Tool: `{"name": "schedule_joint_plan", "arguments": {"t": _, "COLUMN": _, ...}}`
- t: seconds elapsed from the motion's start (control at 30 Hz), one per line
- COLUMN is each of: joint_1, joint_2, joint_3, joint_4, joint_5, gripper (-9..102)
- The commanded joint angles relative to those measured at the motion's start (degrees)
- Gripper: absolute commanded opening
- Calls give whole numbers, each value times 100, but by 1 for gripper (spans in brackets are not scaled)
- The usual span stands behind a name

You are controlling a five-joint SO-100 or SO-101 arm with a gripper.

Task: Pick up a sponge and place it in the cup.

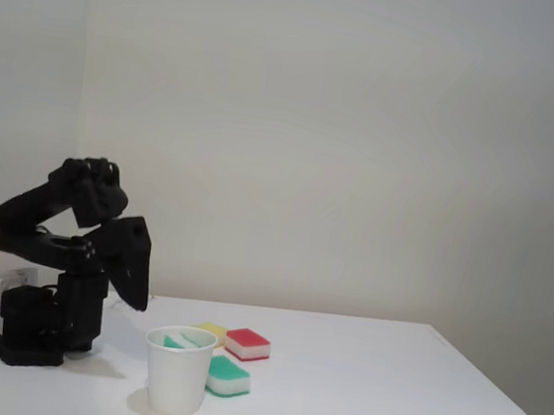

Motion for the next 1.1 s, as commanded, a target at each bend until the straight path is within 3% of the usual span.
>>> {"name": "schedule_joint_plan", "arguments": {"t": 0.0, "joint_1": 62, "joint_2": 413, "joint_3": 413, "joint_4": 0, "joint_5": 53, "gripper": 0}}
{"name": "schedule_joint_plan", "arguments": {"t": 0.17, "joint_1": 105, "joint_2": 826, "joint_3": 1081, "joint_4": -26, "joint_5": -62, "gripper": 0}}
{"name": "schedule_joint_plan", "arguments": {"t": 0.5, "joint_1": 255, "joint_2": 835, "joint_3": 2294, "joint_4": -896, "joint_5": -580, "gripper": 0}}
{"name": "schedule_joint_plan", "arguments": {"t": 0.67, "joint_1": 264, "joint_2": 835, "joint_3": 2294, "joint_4": -246, "joint_5": -773, "gripper": 0}}
{"name": "schedule_joint_plan", "arguments": {"t": 1.07, "joint_1": -211, "joint_2": 853, "joint_3": 2294, "joint_4": -202, "joint_5": -404, "gripper": 0}}
